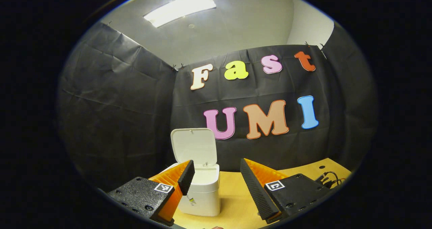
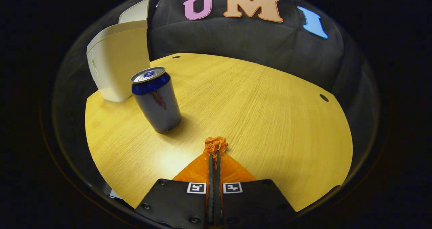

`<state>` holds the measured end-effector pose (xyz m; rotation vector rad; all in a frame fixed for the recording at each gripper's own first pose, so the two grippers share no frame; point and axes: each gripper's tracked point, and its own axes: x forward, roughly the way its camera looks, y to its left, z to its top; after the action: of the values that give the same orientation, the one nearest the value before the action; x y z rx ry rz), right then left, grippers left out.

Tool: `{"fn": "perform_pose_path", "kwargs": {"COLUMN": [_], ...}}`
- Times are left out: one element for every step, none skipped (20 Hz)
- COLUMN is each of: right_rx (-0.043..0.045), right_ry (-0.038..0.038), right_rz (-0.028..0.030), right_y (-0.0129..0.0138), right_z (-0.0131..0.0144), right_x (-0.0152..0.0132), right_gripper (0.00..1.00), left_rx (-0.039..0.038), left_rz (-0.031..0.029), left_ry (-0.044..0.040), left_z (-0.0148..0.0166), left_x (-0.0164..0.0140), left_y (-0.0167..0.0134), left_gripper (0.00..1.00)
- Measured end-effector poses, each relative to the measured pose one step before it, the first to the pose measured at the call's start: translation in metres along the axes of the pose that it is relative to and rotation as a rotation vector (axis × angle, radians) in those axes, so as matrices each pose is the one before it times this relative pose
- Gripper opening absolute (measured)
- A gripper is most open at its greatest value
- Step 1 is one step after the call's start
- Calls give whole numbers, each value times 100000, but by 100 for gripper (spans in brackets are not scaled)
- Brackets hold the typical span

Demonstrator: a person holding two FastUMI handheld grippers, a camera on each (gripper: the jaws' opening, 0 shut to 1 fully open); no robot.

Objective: Press the lid of the desktop garbage bin to open it, pick up the crumpled paper on the desktop and throw it into the bin, then pick up the pop can on the desktop and drop it into the bin, and finally close the garbage bin lid.

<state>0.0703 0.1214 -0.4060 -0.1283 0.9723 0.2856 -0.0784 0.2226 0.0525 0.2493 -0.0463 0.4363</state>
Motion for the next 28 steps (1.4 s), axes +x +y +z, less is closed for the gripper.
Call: {"fn": "perform_pose_path", "kwargs": {"right_rx": [1479,627,244,120,455,450,788,-121,-570,-687,-182,-101,-227,-57,-196,-486,-335,-511,-509,-418,-694,-852,-882,-846,-692,-522,-332,-364], "right_ry": [-4637,-4420,-4599,-4453,-4935,-4978,-6277,-3532,-4373,-3711,-3626,-3379,-3281,-2523,-1787,-1227,-1598,-950,-483,-447,-95,235,324,639,418,530,215,443], "right_rz": [120,359,992,1114,1322,1290,1956,1341,1307,1664,1970,2201,2614,2566,2396,2669,2445,2437,2214,2008,1791,1657,1260,1530,1216,1199,1070,482], "right_y": [-138,-139,63,215,511,575,948,738,872,966,1165,1307,1313,1498,1445,1586,1508,1529,1387,1294,1177,1292,1054,1097,933,781,703,716], "right_z": [1317,1570,1889,1961,2378,1981,2930,2035,2318,2257,1972,1774,1685,1308,1124,863,786,768,618,298,411,94,93,-153,-55,-16,94,-116], "right_x": [-907,-1039,-1021,-905,-826,-1002,-869,-312,-198,5,105,251,589,734,767,751,867,1293,1218,1189,1377,1198,1219,1094,1074,988,1093,771], "right_gripper": [4,4,4,4,4,4,4,4,4,4,4,4,5,4,3,3,4,3,3,3,3,3,3,3,3,3,3,3], "left_rx": [61,-301,-337,-504,-727,-761,-790,-527,-432,-293,-94,77,20,38,139,221,64,166,338,392,393,236,186,238,239,187,151,184], "left_rz": [499,115,219,344,28,159,93,202,237,363,600,892,1042,1161,1252,1231,866,797,965,932,978,886,909,859,954,905,768,618], "left_ry": [-413,-30,225,299,158,98,66,63,299,296,-104,35,164,262,429,586,646,899,871,660,573,344,164,315,581,438,337,328], "left_z": [-63,-71,-218,-261,-173,-74,-191,-142,-196,-212,-93,-145,-229,-127,-289,-227,-301,-350,-352,-325,-332,-211,-167,-163,-290,-235,-143,-140], "left_x": [91,233,-24,133,177,166,101,72,37,28,-87,-40,-22,-44,190,32,-17,194,134,57,7,10,0,97,3,19,6,-9], "left_y": [325,197,212,247,189,261,209,238,269,466,644,764,879,894,919,975,785,829,834,856,833,820,810,720,701,675,659,541], "left_gripper": [83,84,83,83,83,83,84,84,83,84,84,83,84,84,84,84,84,84,84,84,84,84,84,84,84,84,84,84]}}
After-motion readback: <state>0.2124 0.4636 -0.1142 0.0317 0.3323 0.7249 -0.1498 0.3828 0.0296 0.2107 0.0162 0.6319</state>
